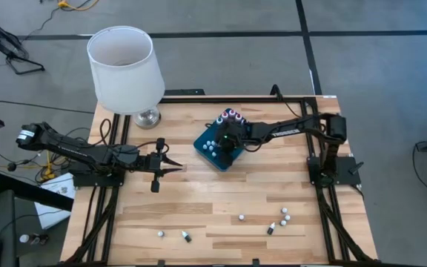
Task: Pick & Place food coloring
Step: Put the small green food coloring bottle into the blue container
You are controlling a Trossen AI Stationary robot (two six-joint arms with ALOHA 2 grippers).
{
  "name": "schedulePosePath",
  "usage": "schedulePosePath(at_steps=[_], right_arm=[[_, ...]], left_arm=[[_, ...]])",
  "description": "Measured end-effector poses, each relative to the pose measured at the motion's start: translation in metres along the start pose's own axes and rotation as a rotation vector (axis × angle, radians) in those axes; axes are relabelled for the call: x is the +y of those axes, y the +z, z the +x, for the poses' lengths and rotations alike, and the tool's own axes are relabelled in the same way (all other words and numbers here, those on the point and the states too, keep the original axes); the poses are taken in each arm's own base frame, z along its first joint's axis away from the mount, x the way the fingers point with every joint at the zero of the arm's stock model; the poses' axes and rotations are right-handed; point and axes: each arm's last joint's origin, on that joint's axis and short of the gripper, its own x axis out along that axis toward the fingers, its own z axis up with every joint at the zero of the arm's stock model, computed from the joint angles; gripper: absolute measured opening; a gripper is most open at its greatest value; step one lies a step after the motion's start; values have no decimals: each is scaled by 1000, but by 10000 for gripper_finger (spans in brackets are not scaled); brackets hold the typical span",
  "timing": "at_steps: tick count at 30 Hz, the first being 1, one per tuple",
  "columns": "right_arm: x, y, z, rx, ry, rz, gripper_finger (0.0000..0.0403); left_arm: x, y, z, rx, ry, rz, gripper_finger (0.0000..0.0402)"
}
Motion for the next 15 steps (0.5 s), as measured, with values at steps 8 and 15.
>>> schedulePosePath(at_steps=[8, 15], right_arm=[[-2, -2, 5, 6, -4, 4, 52], [-4, 0, 5, -15, -8, 10, 52]], left_arm=[[0, 0, 0, -1, -3, 0, 45], [0, 0, 0, 0, -3, 0, 45]])
